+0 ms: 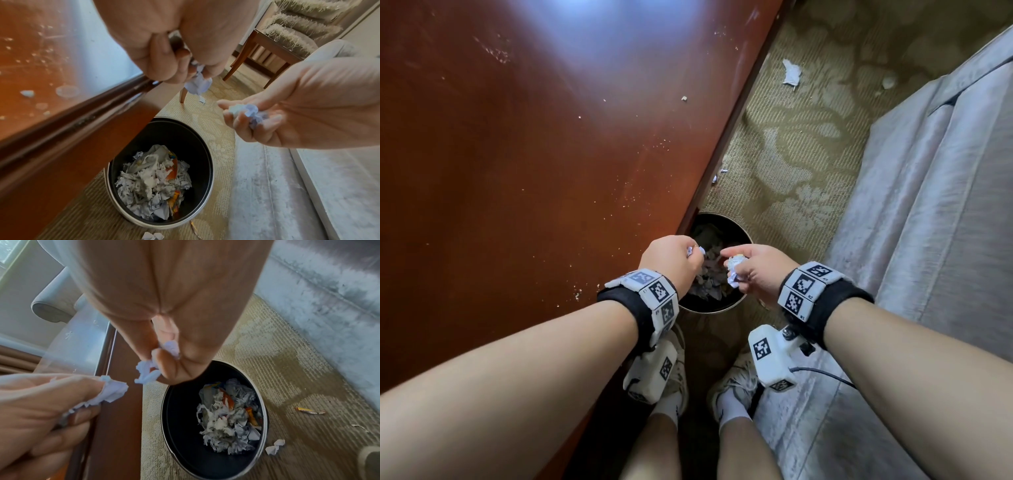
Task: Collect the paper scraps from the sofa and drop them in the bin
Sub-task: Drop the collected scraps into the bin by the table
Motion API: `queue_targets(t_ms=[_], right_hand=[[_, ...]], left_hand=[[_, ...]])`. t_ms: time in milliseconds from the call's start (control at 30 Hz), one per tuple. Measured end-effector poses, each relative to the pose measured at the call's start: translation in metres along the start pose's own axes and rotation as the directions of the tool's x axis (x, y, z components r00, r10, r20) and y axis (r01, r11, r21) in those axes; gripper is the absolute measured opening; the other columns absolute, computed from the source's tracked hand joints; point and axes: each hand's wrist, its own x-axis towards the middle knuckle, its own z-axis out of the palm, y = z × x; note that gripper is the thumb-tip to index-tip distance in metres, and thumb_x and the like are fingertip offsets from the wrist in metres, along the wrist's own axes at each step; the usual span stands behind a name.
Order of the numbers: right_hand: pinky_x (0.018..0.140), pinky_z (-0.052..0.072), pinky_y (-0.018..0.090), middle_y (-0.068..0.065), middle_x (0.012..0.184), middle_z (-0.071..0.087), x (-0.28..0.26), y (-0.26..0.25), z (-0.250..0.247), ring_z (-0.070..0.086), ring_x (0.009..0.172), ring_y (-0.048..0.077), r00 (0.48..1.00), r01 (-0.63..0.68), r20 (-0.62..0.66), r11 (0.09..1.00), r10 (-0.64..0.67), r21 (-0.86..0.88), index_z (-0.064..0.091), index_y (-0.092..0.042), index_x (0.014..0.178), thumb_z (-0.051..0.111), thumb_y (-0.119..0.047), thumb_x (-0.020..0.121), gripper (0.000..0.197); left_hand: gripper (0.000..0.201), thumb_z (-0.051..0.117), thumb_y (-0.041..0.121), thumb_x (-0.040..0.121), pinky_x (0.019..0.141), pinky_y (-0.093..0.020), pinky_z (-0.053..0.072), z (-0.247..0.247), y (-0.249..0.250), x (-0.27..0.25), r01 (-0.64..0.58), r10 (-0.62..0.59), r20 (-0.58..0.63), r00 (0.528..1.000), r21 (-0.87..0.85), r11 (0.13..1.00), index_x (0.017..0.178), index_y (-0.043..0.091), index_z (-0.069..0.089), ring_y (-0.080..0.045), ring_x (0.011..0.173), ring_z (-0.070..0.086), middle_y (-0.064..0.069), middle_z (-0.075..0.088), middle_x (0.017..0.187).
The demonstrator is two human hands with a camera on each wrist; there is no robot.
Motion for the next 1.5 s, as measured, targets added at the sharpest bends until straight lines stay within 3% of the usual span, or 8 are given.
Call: queue_targets(t_ms=[133,333,833,1033,1233,1333,1400,1500], right_hand=[[0.038,0.032,0.015,0.011,0.079,0.054,0.003,0.001,-0.001,0.042,0.053,0.012,0.999,0.047,0.016,0.999,-0.046,-0.020,0.061,-0.010,0.090,0.046,0.008,0.087,0.023],[0.053,0.052,0.016,0.009,0.096,0.067,0.002,0.000,-0.005,0.061,0.079,0.025,0.995,0.101,0.018,0.993,-0.100,-0.067,0.067,-0.018,0.091,0.058,0.014,0.080,0.035],[0.054,0.051,0.021,0.013,0.104,0.065,0.002,0.009,-0.008,0.071,0.096,0.023,0.979,0.203,0.050,0.963,-0.198,-0.176,0.060,-0.023,0.104,0.058,0.019,0.075,0.051],[0.083,0.057,0.051,0.015,0.103,0.069,0.005,0.013,-0.005,0.068,0.093,0.039,0.973,0.219,0.010,0.914,-0.230,-0.342,0.064,-0.039,0.092,0.064,-0.003,0.061,0.048],[0.067,0.056,0.026,0.012,0.091,0.064,0.006,0.011,-0.001,0.061,0.078,0.025,0.982,0.161,-0.057,0.956,-0.180,-0.244,0.066,-0.013,0.108,0.041,0.014,0.084,0.044],[0.074,0.058,0.037,0.011,0.086,0.067,0.005,0.011,0.001,0.062,0.069,0.024,0.958,0.209,-0.149,0.953,-0.244,-0.217,0.069,-0.017,0.093,0.056,0.001,0.086,0.024],[0.065,0.058,0.030,0.004,0.078,0.067,0.006,0.012,-0.001,0.062,0.062,0.019,0.941,0.230,-0.203,0.952,-0.271,-0.203,0.067,-0.016,0.086,0.068,-0.011,0.082,0.007],[0.062,0.053,0.028,0.000,0.077,0.069,0.009,0.011,-0.004,0.063,0.062,0.016,0.912,0.215,-0.267,0.916,-0.313,-0.338,0.067,-0.018,0.089,0.075,-0.032,0.075,0.022]], left_hand=[[0.029,0.046,0.027,0.091,0.069,-0.038,0.054,-0.003,0.001,0.004,-0.006,0.006,-0.004,1.000,-0.002,1.000,0.090,0.013,0.071,-0.027,0.075,0.064,-0.008,0.070,0.079],[0.029,0.046,0.026,0.090,0.062,-0.035,0.050,-0.003,0.003,0.004,-0.021,0.020,-0.016,1.000,-0.020,1.000,0.088,0.013,0.071,-0.028,0.066,0.061,-0.008,0.066,0.069],[0.028,0.046,0.026,0.091,0.062,-0.036,0.050,0.001,0.000,0.000,-0.044,0.044,-0.008,0.999,-0.024,0.999,0.088,0.015,0.071,-0.027,0.068,0.061,-0.008,0.068,0.073],[0.027,0.047,0.026,0.091,0.056,-0.029,0.041,0.004,-0.003,-0.001,-0.041,0.041,-0.006,0.999,-0.040,0.998,0.089,0.015,0.071,-0.020,0.057,0.048,0.001,0.054,0.059],[0.027,0.047,0.026,0.092,0.057,-0.030,0.043,0.002,-0.004,-0.002,-0.049,0.049,-0.008,0.999,-0.036,0.998,0.089,0.015,0.071,-0.020,0.056,0.048,-0.003,0.059,0.064],[0.027,0.047,0.026,0.092,0.058,-0.031,0.046,0.001,-0.004,-0.002,-0.065,0.065,-0.009,0.998,-0.036,0.997,0.089,0.014,0.071,-0.020,0.059,0.051,-0.006,0.064,0.067],[0.027,0.047,0.026,0.092,0.057,-0.031,0.045,0.001,-0.003,-0.002,-0.067,0.067,-0.005,0.998,-0.042,0.997,0.090,0.014,0.071,-0.020,0.058,0.051,-0.006,0.064,0.067],[0.026,0.047,0.026,0.092,0.054,-0.027,0.039,0.001,-0.002,-0.003,-0.068,0.068,0.004,0.998,-0.047,0.997,0.090,0.014,0.071,-0.017,0.051,0.045,-0.001,0.057,0.059]])
